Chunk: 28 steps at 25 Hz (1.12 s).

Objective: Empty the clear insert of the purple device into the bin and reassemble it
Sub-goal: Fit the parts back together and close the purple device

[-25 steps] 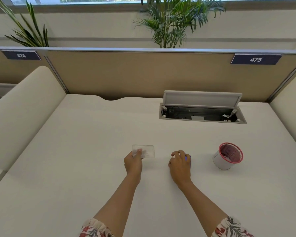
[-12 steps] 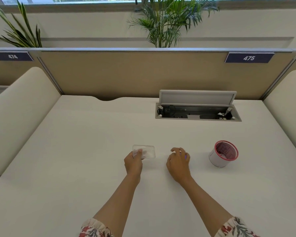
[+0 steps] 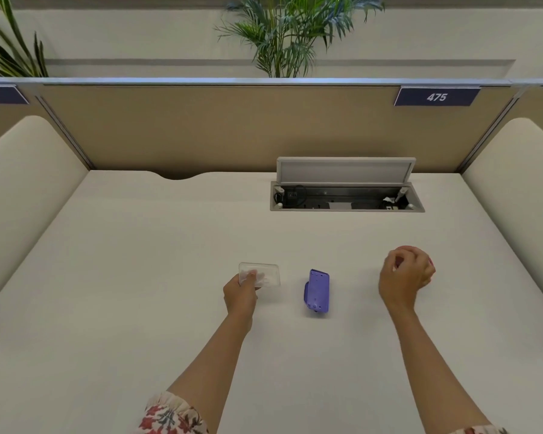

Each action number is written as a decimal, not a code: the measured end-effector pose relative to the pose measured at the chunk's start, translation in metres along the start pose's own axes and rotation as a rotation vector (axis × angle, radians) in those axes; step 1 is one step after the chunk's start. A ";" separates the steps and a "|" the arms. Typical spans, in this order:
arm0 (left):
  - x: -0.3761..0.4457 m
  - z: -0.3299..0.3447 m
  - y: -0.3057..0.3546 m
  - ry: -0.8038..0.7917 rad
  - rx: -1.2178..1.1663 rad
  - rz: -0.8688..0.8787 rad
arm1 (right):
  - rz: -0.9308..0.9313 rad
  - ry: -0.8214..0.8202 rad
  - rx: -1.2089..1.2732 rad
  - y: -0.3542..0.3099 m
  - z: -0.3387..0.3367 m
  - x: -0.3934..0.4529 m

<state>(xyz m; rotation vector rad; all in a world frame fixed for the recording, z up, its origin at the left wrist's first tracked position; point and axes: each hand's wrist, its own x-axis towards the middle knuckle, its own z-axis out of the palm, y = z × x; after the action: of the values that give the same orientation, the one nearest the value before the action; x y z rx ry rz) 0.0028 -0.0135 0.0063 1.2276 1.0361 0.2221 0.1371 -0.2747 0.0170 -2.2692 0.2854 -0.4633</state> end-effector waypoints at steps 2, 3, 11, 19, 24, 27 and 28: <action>0.001 0.003 0.001 -0.001 0.009 -0.002 | 0.036 0.036 -0.024 0.005 -0.009 0.013; 0.001 0.004 0.001 0.000 0.013 -0.004 | 0.054 0.040 -0.059 0.010 -0.012 0.020; 0.001 0.010 0.002 -0.005 0.020 -0.007 | 0.132 -0.063 -0.197 0.029 -0.021 0.042; 0.001 0.011 0.004 -0.016 0.020 0.009 | 0.163 -0.131 -0.090 0.033 -0.020 0.043; 0.001 0.012 0.003 -0.016 0.015 0.014 | 0.172 -0.141 -0.095 0.032 -0.019 0.037; 0.001 0.012 0.002 -0.022 0.020 0.013 | 0.146 -0.070 -0.189 0.025 -0.017 0.026; 0.001 0.012 0.002 -0.025 0.022 0.013 | 0.104 -0.034 -0.203 0.020 -0.015 0.020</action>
<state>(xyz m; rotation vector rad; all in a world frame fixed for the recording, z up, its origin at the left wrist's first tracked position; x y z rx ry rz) 0.0127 -0.0198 0.0075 1.2544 1.0109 0.2056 0.1476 -0.3047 0.0167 -2.4420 0.4485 -0.3553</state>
